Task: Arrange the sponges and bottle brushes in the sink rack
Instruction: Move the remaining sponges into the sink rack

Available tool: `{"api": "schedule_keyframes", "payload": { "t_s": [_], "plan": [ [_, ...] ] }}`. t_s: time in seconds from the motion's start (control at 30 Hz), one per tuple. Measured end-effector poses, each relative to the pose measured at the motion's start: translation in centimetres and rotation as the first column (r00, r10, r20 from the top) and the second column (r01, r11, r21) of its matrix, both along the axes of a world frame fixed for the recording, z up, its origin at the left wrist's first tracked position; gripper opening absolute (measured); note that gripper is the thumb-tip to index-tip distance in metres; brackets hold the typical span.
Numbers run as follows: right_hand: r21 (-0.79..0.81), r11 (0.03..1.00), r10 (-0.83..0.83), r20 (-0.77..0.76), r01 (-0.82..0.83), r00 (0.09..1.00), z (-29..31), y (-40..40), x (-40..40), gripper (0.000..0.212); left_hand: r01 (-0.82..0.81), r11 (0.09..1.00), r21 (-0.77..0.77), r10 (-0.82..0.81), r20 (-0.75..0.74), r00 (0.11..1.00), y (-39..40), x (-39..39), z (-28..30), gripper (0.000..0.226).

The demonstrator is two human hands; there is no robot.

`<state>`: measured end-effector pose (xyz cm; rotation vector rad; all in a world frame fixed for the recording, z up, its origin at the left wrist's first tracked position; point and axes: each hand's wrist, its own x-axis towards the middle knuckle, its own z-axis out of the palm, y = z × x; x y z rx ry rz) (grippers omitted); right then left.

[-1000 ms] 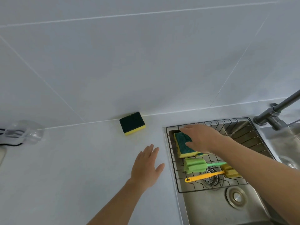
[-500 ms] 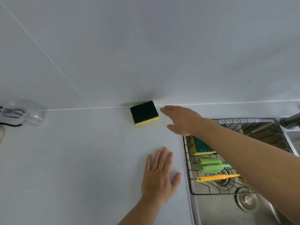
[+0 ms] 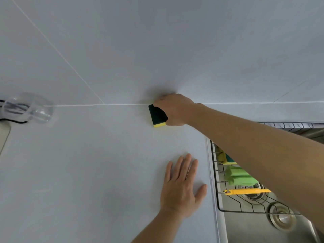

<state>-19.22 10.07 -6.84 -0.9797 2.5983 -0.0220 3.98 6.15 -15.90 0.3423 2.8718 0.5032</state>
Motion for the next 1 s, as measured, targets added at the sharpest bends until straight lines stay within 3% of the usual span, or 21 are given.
{"api": "schedule_keyframes", "payload": {
  "t_s": [0.23,0.4,0.8,1.0],
  "plan": [
    [-0.115,0.992,-0.041,0.044,0.045,0.998,0.3,1.3,1.1,0.061,-0.021,1.000,-0.017,0.020,-0.016,1.000,0.0,0.0,-0.1,0.070],
    [-0.259,0.951,-0.152,0.090,0.171,0.984,1.7,6.4,4.6,0.066,-0.028,0.999,-0.017,0.027,-0.043,0.999,0.0,0.2,0.0,0.069],
    [-0.407,0.768,-0.484,0.136,0.494,0.864,1.5,23.5,11.8,0.064,-0.073,0.996,-0.057,0.069,-0.074,0.995,0.2,0.2,0.0,0.069],
    [-0.448,0.585,-0.681,0.183,0.676,0.709,0.5,32.2,13.2,0.066,-0.079,0.994,-0.070,0.072,-0.089,0.993,0.2,0.3,0.0,0.070]
  ]
}}
